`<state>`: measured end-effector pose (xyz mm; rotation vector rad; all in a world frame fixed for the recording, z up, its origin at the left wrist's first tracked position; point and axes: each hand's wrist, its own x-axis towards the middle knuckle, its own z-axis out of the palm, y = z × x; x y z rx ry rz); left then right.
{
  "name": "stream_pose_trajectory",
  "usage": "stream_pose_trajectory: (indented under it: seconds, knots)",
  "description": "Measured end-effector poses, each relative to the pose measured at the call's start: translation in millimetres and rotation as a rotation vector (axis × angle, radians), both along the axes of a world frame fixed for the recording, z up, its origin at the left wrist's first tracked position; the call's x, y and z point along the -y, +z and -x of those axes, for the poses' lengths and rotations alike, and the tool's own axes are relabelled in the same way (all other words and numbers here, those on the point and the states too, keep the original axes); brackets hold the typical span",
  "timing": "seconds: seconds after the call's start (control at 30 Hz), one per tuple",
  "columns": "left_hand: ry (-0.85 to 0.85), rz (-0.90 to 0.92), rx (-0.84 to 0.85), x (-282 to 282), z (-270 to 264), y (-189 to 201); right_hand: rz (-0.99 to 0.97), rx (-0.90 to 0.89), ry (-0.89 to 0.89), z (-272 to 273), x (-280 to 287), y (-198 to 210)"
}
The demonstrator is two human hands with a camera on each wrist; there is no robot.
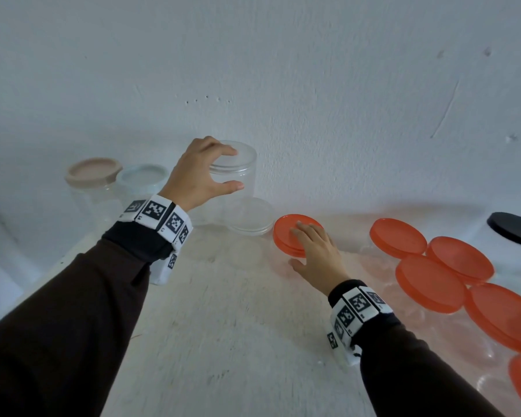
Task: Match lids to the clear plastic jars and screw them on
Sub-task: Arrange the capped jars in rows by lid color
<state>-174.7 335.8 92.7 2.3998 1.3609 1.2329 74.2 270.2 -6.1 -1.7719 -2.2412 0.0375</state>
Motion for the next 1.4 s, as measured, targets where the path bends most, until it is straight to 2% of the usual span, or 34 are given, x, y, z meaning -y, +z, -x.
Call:
stream_pose_trajectory:
  seconds: [0.1, 0.23, 0.43, 0.53, 0.6, 0.83, 1.03, 1.13, 1.23, 1.3, 1.4]
  knots:
    - [0.011, -0.007, -0.019, 2, -1, 1, 0.030, -0.003, 0.012, -1, -1, 1]
    - [0.045, -0.040, -0.107, 2, 0, 4, 0.012, -0.146, -0.009, -19, 11, 13]
    - [0.053, -0.021, -0.072, 6, -3, 4, -0.127, -0.091, -0.318, -84, 64, 22]
    - [0.062, -0.029, -0.080, 7, -4, 4, -0.011, -0.024, -0.492, -116, 88, 22]
    - [0.069, -0.031, -0.089, 8, -4, 4, 0.067, 0.017, -0.534, -129, 98, 18]
    - [0.083, -0.039, -0.098, 9, -5, 3, 0.059, 0.074, -0.387, -108, 108, 10]
    - [0.071, -0.097, -0.082, 13, -10, 5, 0.044, 0.002, -0.165, -80, 121, 8]
    - [0.002, -0.236, -0.052, 26, -29, 8, -0.074, -0.108, -0.215, -87, 140, 10]
    - [-0.129, -0.302, 0.005, 51, -65, 3, -0.183, -0.136, -0.334, -107, 165, 10]
    - [-0.276, -0.242, 0.008, 67, -95, -11, -0.198, -0.105, -0.429, -124, 183, 7]
    - [-0.469, -0.037, -0.055, 89, -139, -41, -0.156, -0.020, -0.595, -147, 208, 5]
